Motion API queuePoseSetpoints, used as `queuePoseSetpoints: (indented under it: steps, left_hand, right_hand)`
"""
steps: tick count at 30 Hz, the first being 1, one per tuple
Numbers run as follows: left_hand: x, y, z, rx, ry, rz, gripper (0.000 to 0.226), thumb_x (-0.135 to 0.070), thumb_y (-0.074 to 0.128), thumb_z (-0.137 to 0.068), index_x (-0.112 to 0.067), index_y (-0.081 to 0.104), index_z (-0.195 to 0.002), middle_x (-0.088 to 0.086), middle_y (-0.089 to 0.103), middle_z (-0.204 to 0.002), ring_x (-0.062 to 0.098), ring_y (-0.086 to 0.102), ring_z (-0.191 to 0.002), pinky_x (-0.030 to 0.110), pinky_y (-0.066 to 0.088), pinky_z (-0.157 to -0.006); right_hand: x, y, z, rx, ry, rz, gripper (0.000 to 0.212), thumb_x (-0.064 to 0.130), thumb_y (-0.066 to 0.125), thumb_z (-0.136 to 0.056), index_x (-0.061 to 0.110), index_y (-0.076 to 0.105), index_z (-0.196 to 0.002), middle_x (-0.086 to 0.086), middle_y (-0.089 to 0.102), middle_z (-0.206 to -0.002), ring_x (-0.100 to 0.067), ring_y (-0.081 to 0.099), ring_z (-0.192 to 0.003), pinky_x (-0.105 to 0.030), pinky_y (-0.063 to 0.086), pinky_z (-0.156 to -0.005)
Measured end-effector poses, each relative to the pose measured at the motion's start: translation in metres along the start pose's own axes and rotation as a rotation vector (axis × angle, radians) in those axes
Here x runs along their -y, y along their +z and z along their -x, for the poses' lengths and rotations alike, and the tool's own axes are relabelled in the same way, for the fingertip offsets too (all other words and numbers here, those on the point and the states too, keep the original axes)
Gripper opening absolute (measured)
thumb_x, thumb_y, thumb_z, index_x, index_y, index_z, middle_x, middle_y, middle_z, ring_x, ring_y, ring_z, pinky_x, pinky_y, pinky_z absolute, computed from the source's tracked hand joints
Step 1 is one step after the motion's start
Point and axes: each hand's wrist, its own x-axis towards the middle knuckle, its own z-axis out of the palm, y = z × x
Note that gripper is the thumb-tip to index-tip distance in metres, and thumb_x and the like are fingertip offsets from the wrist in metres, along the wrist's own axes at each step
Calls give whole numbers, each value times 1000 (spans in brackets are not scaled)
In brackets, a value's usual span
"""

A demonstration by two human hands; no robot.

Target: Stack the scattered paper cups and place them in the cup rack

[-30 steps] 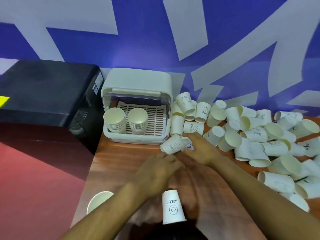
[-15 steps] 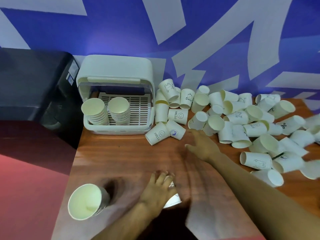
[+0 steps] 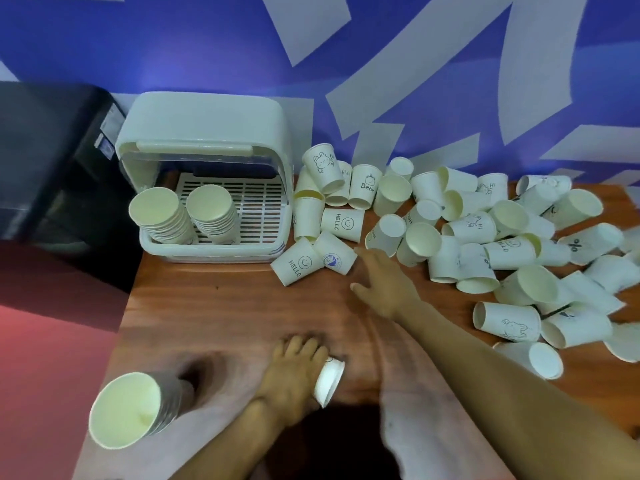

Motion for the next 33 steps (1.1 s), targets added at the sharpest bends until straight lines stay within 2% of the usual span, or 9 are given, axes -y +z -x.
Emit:
queuePoseSetpoints:
  steps: [3,8,17,20,24,27,29,30,33]
  left_hand:
    - [-3,-3,-1,-57,-43,70,71,-50,65,-64,-26,46,-128,-4,51,-124,25,49,-115,41,34,-98]
    - [-6,-11,-2,-60,-116,140,79,-50,62,-72,-33,29,-142,-9,36,-143,22,39,-127,35,26,-103]
    - [-9,-14,-4,-82,-150,198,72,-45,63,-74,-28,31,-136,-9,40,-134,19,42,-120,29,34,-96]
    - [-9,-14,-3,-105,-163,265,73,-45,64,-74,-29,30,-136,-11,41,-132,17,43,-119,28,38,-93]
    - [-3,-29,-1,-170,-154,386,84,-41,68,-69,-34,25,-141,-13,41,-134,17,48,-118,28,44,-88]
    - [6,-55,1,-278,-130,501,76,-34,74,-71,-27,35,-136,-9,44,-130,16,49,-116,14,32,-78]
    - [17,-76,4,-369,-150,562,76,-31,79,-70,-21,40,-134,-4,46,-129,15,47,-117,11,29,-83]
    - [24,-84,6,-416,-164,574,76,-31,80,-68,-21,42,-133,-3,48,-127,15,48,-116,15,33,-87]
    - [46,-114,15,-523,-231,591,75,-30,79,-67,-23,40,-130,-6,45,-122,12,46,-112,26,41,-91]
  right_hand:
    - [4,2,-17,-38,-10,7,71,37,57,-89,20,22,-148,-6,27,-152,-30,37,-131,-42,38,-104]
    - [4,18,-31,-26,21,-80,67,36,59,-89,17,29,-145,-7,40,-143,-29,43,-126,-42,39,-102]
    - [-1,29,-30,-48,107,-227,52,28,67,-84,13,39,-125,-11,51,-121,-27,54,-103,-37,45,-86]
    - [-4,25,-20,-73,121,-291,66,26,70,-81,11,33,-133,-14,42,-127,-27,50,-109,-33,42,-91]
    - [-8,15,1,-88,168,-419,85,27,70,-80,12,20,-147,-13,34,-143,-26,38,-130,-32,34,-103]
    - [-5,3,15,-78,243,-568,83,25,65,-85,18,14,-150,-10,37,-148,-26,44,-128,-33,38,-100]
    - [2,-6,21,-62,264,-645,79,24,60,-88,23,11,-150,-9,45,-143,-25,52,-119,-33,39,-93]
    - [7,-10,22,-59,262,-702,78,23,58,-89,26,10,-150,-8,51,-137,-24,56,-114,-34,42,-93]
    - [26,-21,21,-24,199,-848,84,16,59,-89,36,5,-149,-5,64,-110,-22,66,-94,-50,53,-89]
